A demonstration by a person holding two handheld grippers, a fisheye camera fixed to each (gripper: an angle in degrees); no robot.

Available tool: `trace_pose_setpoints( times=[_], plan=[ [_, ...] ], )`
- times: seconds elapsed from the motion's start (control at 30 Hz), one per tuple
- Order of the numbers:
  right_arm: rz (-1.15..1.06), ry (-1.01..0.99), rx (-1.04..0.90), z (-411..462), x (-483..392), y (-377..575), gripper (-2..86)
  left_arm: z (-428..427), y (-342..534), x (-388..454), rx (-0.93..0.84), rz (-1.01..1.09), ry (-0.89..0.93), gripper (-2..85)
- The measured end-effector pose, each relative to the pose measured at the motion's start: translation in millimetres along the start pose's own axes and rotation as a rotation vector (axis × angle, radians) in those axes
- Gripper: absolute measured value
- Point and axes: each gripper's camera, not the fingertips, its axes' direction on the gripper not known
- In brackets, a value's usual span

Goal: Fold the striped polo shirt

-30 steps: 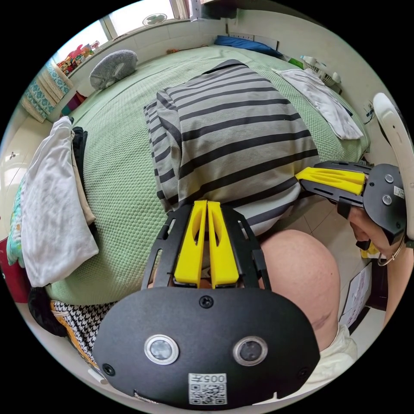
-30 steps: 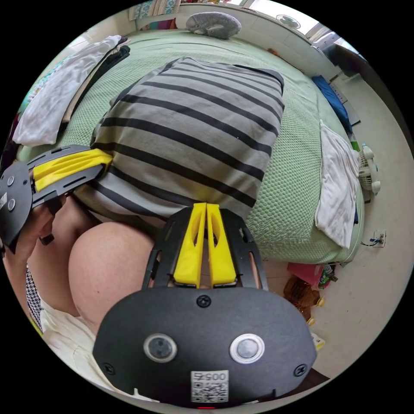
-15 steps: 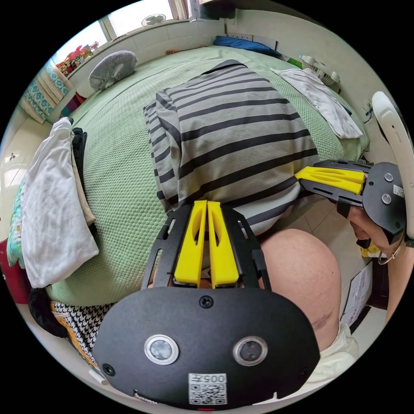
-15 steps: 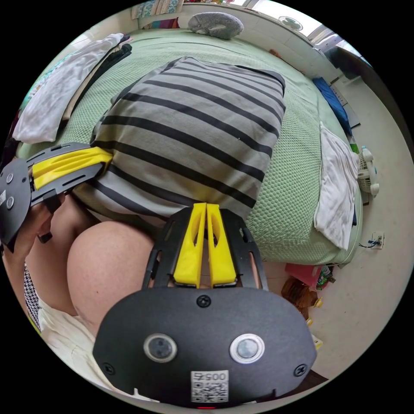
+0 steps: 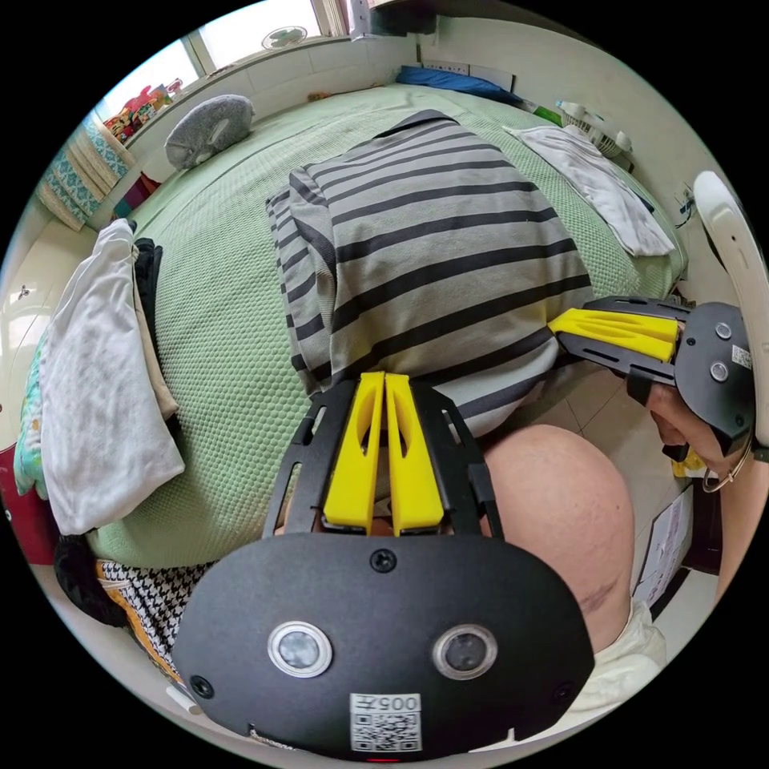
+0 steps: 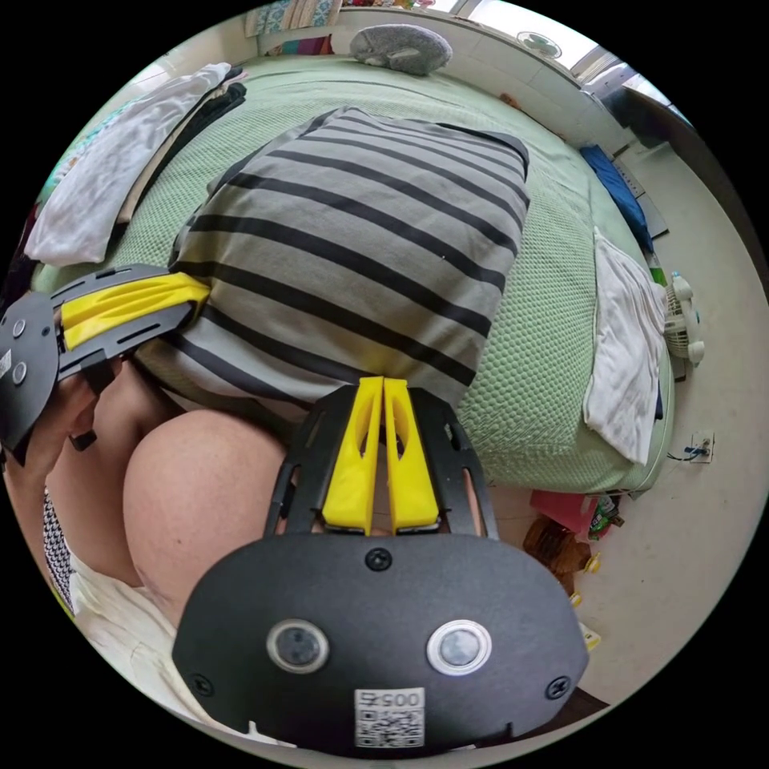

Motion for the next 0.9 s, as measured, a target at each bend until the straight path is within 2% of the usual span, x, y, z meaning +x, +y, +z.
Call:
trace_pose_setpoints(
  times=[0.1,0.23,0.37,0.47,0.63,0.77,0.9],
  plan=[
    [0.032,-0.030,0.027,-1.9,11.3,10.5,-1.0,-2.0,0.6,-3.8,-0.005,0.003,0.001,-0.3],
    [0.183,-0.158,0.189,-18.2,43.7,54.4,-0.8,-5.4,1.9,-9.2,-0.010,0.011,-0.002,-0.3],
    [0.274,-0.156,0.282,-24.0,66.2,100.4,0.8,-8.5,4.9,-14.4,-0.003,0.015,-0.005,-0.4],
    [0.292,-0.134,0.274,-16.7,78.5,121.5,1.8,-11.9,6.0,-18.6,-0.008,0.017,-0.013,-0.4],
    [0.309,-0.213,0.174,9.5,90.1,125.3,2.8,-19.0,9.7,-30.4,-0.009,0.014,-0.010,-0.4],
    [0.334,-0.260,0.163,16.4,97.5,123.3,0.1,-24.4,11.2,-41.3,-0.014,0.011,0.005,-0.4],
    [0.361,-0.299,0.176,13.3,110.5,137.8,-1.2,-38.7,15.8,-73.9,-0.009,-0.021,0.132,-0.1]
  ],
)
